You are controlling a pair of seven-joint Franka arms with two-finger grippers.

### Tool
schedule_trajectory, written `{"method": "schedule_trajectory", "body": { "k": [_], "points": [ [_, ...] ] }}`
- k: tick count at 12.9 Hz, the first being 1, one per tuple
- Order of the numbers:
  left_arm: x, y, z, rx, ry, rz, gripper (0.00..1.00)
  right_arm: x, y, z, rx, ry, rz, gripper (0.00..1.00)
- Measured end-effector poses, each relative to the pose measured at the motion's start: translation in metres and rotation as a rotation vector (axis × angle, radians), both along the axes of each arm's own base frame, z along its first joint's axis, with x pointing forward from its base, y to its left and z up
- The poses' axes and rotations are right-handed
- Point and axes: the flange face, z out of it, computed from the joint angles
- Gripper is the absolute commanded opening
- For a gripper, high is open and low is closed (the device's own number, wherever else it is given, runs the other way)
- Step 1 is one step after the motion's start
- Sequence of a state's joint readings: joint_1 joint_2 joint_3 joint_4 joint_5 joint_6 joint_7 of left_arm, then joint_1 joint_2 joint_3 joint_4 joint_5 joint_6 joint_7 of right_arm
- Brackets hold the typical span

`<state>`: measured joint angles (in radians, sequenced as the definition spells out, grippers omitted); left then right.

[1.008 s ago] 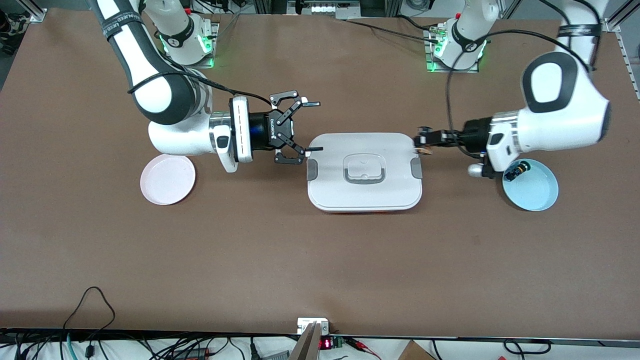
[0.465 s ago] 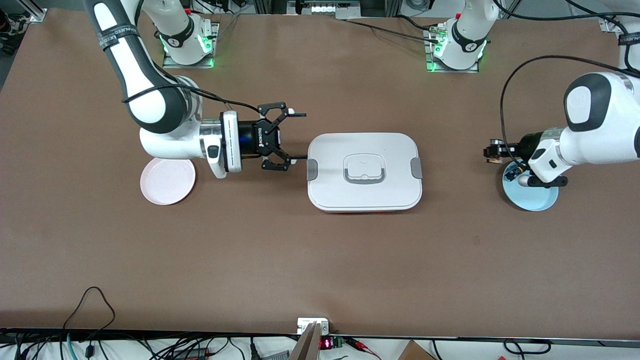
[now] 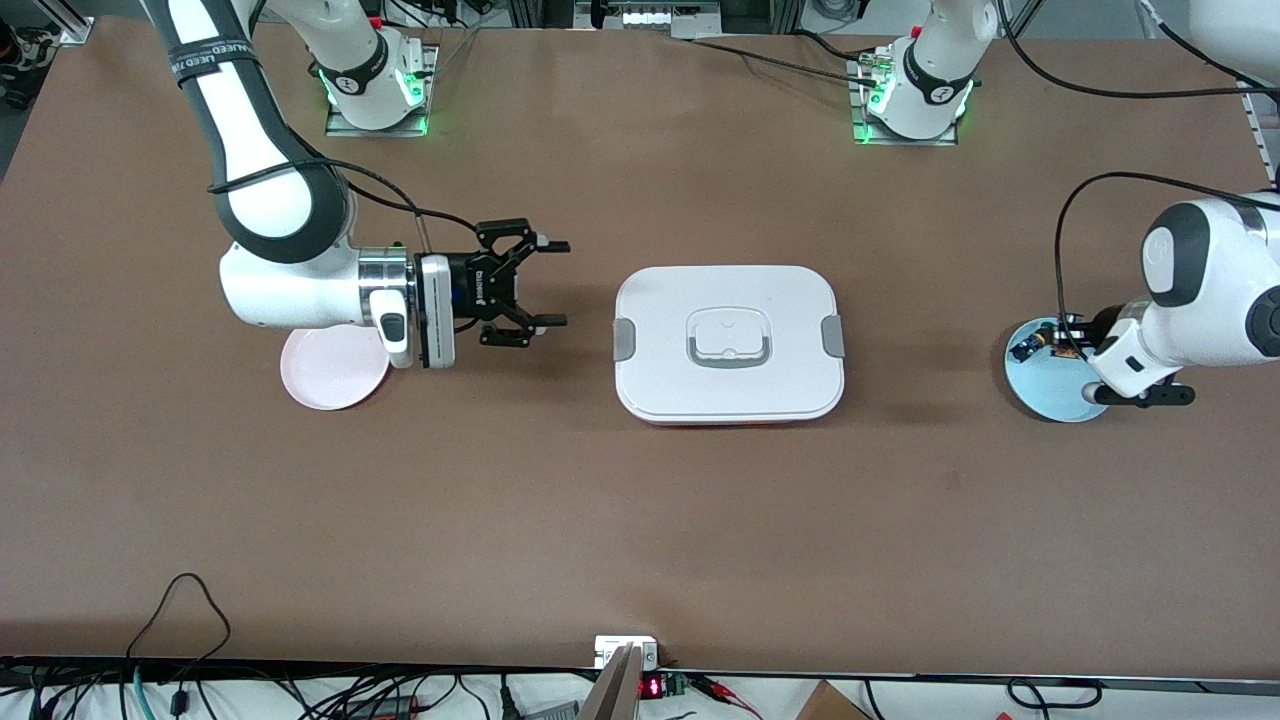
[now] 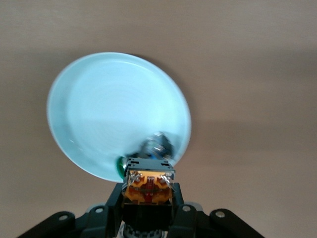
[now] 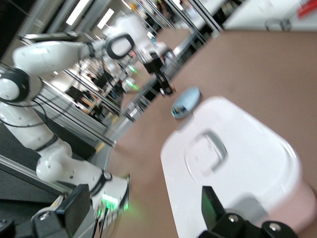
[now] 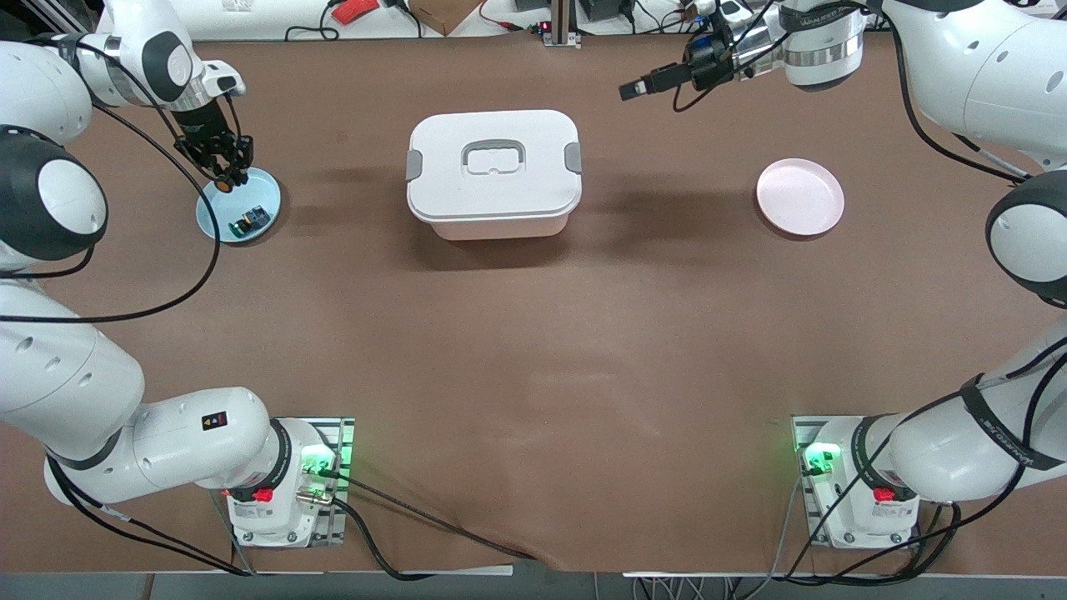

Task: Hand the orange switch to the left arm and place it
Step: 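Lower the switch into the blue dish with the left gripper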

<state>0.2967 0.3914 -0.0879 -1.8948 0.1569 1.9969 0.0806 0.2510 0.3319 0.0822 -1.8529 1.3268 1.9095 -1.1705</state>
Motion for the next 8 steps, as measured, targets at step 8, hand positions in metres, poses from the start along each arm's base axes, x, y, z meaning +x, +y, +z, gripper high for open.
{"method": "schedule_trajectory", "body": {
  "k": [8],
  "points": [
    [0.005,0.086,-0.080,-0.005,0.008,0.117,0.05,-0.001,-0.085,-0.026,-0.544,0.526,-0.130,1.00]
  ]
}}
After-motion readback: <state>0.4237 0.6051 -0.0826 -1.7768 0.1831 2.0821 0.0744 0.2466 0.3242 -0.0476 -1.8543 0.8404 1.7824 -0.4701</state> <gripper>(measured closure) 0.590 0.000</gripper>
